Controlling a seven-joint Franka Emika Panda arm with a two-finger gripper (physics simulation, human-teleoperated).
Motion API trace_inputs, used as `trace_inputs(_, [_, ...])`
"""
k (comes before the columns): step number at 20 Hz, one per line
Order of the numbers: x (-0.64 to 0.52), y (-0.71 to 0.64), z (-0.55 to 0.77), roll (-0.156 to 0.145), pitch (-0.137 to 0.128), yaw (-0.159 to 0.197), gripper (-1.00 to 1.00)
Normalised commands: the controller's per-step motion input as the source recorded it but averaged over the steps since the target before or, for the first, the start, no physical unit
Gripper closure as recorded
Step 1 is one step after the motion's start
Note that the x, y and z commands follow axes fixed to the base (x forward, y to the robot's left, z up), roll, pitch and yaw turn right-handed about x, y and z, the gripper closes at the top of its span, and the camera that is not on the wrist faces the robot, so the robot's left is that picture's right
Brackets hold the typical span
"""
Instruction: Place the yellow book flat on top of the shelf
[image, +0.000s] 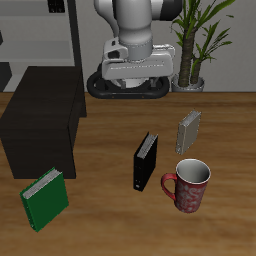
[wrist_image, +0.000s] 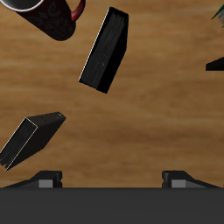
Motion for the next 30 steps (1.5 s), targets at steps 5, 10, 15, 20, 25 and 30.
trace_inputs(5, [-0.06,0.21,-0.01,0.035,-0.005,-0.009,-1.0])
trace_inputs(10, [-0.07,0.39,-0.1,-0.019,-0.013,-0.004,-1.0])
trace_inputs(15, [-0.12,0.45,-0.16,-0.014,-0.047,-0.095,-1.0])
trace_inputs(20, [-0.04,0.46,-0.23,0.041,0.029,-0.043,-1.0])
trace_inputs(25, [-0.07,0.52,-0.23,0.051,-0.011,-0.051,-1.0])
trace_inputs(30, [-0.03,0.34,-0.32,0.062,-0.023,0.0,-1.0])
